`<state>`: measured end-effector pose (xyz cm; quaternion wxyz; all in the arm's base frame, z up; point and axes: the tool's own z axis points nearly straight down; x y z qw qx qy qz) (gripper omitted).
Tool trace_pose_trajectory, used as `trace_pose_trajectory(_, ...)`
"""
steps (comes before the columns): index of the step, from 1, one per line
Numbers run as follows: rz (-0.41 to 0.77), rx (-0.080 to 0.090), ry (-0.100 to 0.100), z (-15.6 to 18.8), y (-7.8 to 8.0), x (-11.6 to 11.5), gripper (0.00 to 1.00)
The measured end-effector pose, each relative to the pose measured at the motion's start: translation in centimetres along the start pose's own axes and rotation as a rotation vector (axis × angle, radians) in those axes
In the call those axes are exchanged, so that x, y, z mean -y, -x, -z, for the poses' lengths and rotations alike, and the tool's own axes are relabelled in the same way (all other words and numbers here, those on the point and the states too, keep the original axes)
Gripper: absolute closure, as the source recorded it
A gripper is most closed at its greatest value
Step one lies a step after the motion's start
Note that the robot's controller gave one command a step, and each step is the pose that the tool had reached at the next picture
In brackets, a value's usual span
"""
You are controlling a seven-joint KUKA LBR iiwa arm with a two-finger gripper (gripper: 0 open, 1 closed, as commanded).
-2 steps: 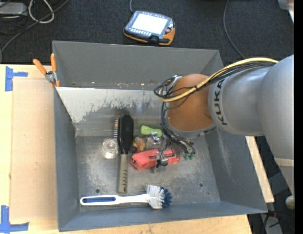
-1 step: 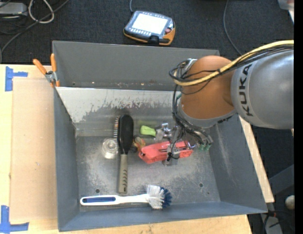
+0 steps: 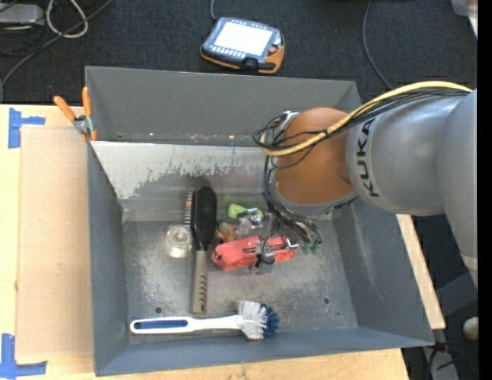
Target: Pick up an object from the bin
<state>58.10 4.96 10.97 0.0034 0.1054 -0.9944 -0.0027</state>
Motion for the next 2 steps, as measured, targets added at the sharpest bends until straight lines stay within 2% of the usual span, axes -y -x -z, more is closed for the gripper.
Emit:
trace_pose_trajectory(1,0.0,-0.006,0.001,6.4,-0.9,0.4,1.0)
trace_pose_trajectory(2,0.032,-0.011,0.002,9.3,0.3,-0.1,1.0)
